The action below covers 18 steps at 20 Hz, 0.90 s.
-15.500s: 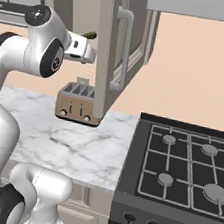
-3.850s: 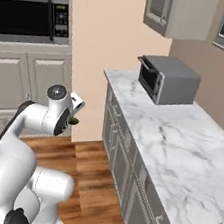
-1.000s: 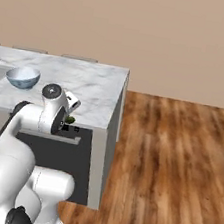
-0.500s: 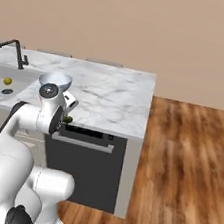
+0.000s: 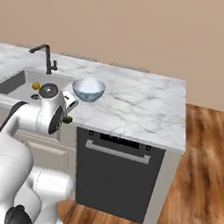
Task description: Pick the squashs from the cabinet and place them in one bowl. Pick the lemon from the sink and place it in the other bowl.
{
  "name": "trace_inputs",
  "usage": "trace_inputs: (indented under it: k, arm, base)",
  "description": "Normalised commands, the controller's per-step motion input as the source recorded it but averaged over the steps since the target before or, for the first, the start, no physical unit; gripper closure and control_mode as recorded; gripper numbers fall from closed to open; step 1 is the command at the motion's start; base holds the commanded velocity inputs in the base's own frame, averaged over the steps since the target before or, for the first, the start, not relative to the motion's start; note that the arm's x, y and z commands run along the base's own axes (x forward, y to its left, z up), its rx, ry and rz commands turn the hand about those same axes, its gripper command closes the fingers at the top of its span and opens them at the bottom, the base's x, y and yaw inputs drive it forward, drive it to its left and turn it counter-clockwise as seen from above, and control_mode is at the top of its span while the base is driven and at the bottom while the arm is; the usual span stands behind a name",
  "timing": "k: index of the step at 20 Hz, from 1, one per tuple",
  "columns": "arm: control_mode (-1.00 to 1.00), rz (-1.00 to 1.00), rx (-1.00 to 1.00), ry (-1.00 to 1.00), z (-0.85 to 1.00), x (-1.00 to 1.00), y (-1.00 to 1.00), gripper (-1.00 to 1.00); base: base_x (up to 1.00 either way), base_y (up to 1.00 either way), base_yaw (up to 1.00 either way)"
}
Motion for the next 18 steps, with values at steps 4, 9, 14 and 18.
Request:
trace_inputs:
  k: [4, 9, 14, 18]
  arm:
    - [1.0, 0.0, 0.0, 0.0, 0.0, 0.0, 0.0, 1.0]
    - [1.0, 0.0, 0.0, 0.0, 0.0, 0.0, 0.0, 1.0]
    - [1.0, 0.0, 0.0, 0.0, 0.0, 0.0, 0.0, 1.0]
    - [1.0, 0.0, 0.0, 0.0, 0.0, 0.0, 0.0, 1.0]
  base:
    - [0.28, 0.54, 0.07]
    - [0.36, 0.53, 0.07]
    - [0.52, 0.19, 0.06]
    - [0.58, 0.07, 0.05]
